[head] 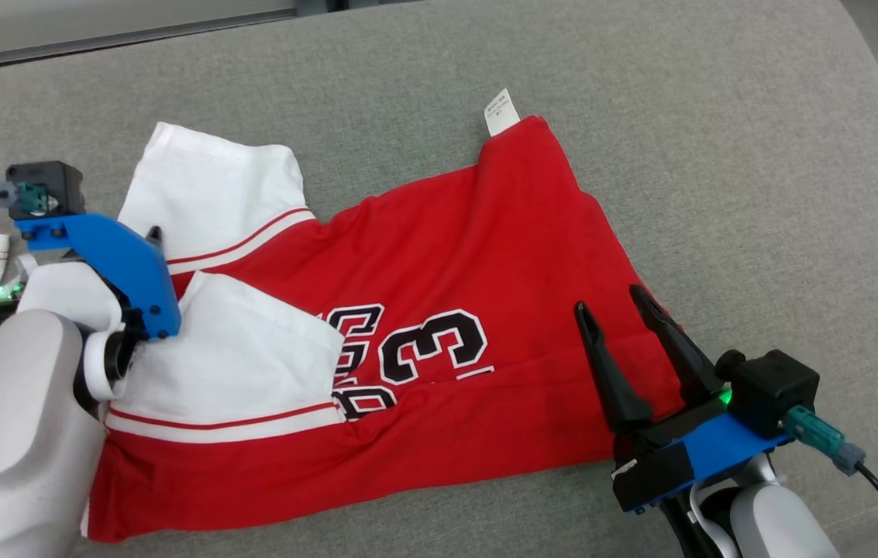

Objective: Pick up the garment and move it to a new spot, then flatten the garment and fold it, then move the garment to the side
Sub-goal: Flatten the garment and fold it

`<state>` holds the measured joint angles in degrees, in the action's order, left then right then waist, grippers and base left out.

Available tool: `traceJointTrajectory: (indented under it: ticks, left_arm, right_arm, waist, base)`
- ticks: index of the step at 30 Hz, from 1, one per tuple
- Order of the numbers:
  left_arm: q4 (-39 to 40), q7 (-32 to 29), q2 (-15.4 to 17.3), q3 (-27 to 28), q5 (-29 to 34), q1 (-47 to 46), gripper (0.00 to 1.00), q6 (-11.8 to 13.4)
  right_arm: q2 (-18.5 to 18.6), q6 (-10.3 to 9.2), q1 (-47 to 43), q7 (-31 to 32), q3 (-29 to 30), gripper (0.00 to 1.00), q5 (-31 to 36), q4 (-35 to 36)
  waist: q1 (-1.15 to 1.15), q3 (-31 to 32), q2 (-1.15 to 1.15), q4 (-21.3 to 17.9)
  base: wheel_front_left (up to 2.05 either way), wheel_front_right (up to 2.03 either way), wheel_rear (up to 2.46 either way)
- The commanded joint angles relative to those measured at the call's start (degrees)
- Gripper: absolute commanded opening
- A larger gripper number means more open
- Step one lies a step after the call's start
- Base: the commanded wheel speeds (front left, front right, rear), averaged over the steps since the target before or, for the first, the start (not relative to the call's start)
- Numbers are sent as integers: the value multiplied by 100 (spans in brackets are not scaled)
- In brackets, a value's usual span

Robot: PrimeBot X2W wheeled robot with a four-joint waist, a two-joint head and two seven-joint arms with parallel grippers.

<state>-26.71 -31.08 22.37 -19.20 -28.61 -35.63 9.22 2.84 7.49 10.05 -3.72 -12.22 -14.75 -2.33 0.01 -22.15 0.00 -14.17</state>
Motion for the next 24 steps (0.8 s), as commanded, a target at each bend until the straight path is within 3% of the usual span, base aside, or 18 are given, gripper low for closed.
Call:
traceJointTrajectory:
  ticks: [1,6,7,8,13,21,24]
  left_arm:
    - [-146,-43,43,-21,47,-102,100,-15]
    - [-471,-198,58,39,-68,-223,100,2]
    - [-619,-406,-14,63,-266,-225,78,-136]
    - [-657,-531,-93,63,-396,-209,0,-217]
    - [-493,-575,-275,52,-614,-274,0,-441]
    - [-238,881,-56,227,-144,-742,0,-335]
    - [-345,1431,33,256,12,-855,0,-404]
  right_arm:
    - [9,1,14,-50,-7,100,-22,-3]
    - [10,1,26,-84,-58,100,-47,-13]
    - [9,1,29,-108,-66,100,-47,-7]
    - [9,1,31,-113,-62,100,-48,-3]
    - [10,1,49,-138,-24,100,-63,15]
    - [8,1,173,-196,44,100,-38,71]
    - [10,1,223,-199,42,100,-44,64]
  waist:
    - [-1,-33,0,-40]
    - [-1,-130,0,-152]
    - [-1,-168,0,-175]
    - [-1,-185,0,-176]
    - [-1,-233,0,-150]
    - [-1,-265,0,-200]
    - [-1,-264,0,-282]
  base:
    - [0,0,0]
    - [0,0,0]
    - [0,0,0]
    - [0,0,0]
    - [0,0,0]
    - [0,0,0]
    - [0,0,0]
